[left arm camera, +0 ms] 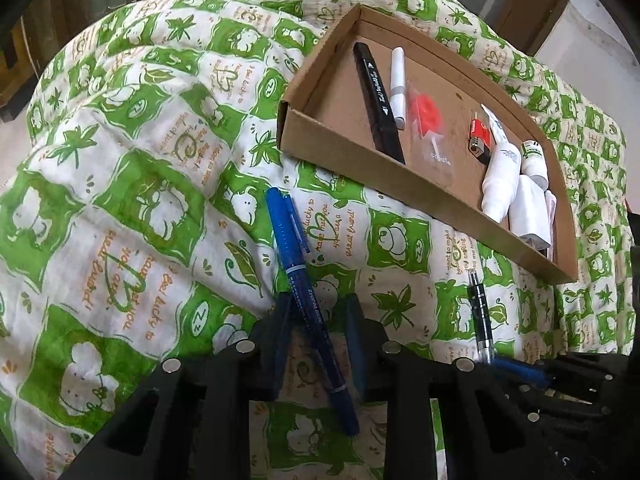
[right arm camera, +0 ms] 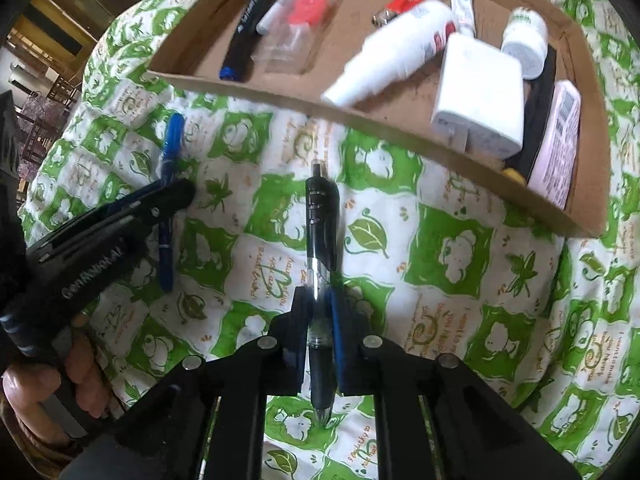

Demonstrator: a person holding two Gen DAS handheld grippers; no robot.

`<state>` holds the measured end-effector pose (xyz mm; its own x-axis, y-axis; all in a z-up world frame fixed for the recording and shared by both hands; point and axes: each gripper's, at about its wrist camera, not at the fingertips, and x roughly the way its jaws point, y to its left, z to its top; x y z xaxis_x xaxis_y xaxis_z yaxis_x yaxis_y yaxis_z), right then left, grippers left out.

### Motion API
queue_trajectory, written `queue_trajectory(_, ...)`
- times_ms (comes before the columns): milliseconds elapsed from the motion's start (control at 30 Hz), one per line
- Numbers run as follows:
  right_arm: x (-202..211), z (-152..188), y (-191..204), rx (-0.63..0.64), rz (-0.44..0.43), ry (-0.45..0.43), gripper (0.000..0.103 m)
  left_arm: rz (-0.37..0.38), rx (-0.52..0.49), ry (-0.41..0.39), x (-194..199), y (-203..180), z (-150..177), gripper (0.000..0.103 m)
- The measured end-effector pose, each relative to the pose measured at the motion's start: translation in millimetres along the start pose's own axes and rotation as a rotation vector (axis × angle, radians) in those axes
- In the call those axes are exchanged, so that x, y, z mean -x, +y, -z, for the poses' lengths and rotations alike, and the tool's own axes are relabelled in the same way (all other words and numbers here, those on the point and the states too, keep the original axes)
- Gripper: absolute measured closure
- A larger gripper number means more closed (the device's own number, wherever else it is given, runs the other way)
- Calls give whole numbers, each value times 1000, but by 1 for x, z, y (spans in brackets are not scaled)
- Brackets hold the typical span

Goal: Organize rigid objects
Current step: 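Lift the ballpoint pen with the right tool while the left tool lifts the blue marker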

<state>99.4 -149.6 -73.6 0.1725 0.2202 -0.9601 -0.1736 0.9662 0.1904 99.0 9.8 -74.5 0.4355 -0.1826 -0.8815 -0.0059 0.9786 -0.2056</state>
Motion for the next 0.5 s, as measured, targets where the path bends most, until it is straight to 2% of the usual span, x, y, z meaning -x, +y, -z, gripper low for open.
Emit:
queue_trajectory(167, -1, -2, -5, 5, 8, 7, 92, -31, -30, 12, -5, -7, -1, 77)
queue_trajectory(467, -1, -2, -4, 6, 9, 5, 92, -17, -26, 9, -7, -6, -2, 77)
queue_trajectory(500, -2, 1, -1, 10, 10, 1, 92, -17, -24, 4, -6, -5, -2, 79)
